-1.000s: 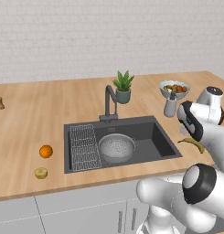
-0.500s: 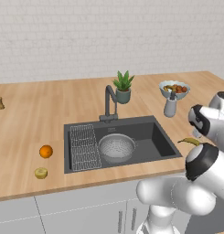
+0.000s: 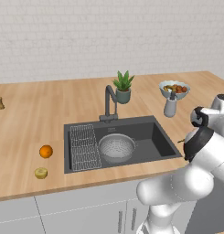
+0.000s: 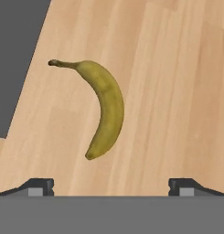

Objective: Put the colander in the sink, put the kiwi, banana, orange in the colander, and turn on the sink faucet and pour water over the colander.

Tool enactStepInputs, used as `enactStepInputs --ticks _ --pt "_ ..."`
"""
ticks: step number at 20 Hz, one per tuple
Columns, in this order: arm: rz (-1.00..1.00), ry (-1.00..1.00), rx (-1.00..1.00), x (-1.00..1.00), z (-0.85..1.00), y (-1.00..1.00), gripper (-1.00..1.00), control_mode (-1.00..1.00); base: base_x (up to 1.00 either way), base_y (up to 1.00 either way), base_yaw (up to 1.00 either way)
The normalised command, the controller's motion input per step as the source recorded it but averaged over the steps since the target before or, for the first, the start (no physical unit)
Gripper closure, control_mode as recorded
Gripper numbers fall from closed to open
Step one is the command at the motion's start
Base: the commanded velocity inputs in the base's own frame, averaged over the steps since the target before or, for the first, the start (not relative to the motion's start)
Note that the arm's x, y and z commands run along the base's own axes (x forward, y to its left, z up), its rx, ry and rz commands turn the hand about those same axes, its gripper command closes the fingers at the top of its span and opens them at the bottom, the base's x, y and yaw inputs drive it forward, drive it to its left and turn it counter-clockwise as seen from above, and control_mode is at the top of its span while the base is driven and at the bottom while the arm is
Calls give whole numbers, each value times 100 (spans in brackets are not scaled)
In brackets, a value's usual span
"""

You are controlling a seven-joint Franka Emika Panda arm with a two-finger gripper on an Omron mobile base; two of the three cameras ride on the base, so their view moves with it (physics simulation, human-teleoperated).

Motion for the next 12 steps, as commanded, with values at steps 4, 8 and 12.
enactStepInputs --ticks 4,8,12 --pt "-7 0 4 0 -25 -4 -100 -100 0 0 0" --pt "-1 0 9 0 -28 0 -100 -100 0 0 0" --pt "0 0 6 0 -38 0 -100 -100 0 0 0"
